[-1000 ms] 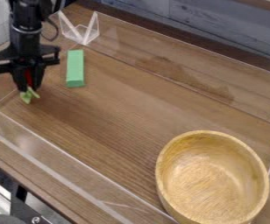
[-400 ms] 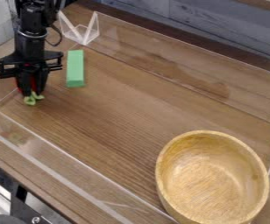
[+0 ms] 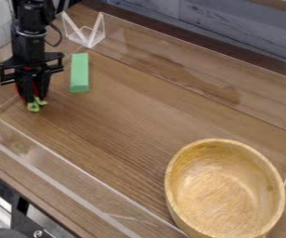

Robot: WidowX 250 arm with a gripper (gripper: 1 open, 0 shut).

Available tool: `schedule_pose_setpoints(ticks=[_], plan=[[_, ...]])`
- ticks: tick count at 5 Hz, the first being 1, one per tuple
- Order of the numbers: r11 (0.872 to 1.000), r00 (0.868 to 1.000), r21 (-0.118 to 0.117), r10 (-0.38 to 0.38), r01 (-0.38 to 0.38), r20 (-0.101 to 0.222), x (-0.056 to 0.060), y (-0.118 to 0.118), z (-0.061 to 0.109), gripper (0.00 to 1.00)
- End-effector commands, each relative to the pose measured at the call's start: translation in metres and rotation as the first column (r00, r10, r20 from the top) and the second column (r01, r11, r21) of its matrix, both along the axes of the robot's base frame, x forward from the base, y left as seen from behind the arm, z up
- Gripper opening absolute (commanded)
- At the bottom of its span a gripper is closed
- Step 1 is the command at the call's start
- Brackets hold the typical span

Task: Move the red object to the left side of the table

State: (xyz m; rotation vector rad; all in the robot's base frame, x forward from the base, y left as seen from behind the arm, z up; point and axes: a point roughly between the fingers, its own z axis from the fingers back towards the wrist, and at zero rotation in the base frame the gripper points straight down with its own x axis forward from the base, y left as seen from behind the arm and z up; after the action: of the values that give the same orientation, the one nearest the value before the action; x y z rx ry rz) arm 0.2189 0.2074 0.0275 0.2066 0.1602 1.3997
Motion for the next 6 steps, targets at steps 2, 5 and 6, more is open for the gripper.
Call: schedule_pose_setpoints(ticks=[2,5,6], plan=[[0.995,0.995,-0.046,0.092,-0.094,-0.04,-0.019,0.009,-0.005,0.0],[0.962,0.967,-0.125,0.231,-0.244,-0.109,-0.027,0.009,-0.015,0.0],[0.963,0.968,-0.132,0.22,-0.235,-0.118,-0.027,0.009,-0.016,1.0]])
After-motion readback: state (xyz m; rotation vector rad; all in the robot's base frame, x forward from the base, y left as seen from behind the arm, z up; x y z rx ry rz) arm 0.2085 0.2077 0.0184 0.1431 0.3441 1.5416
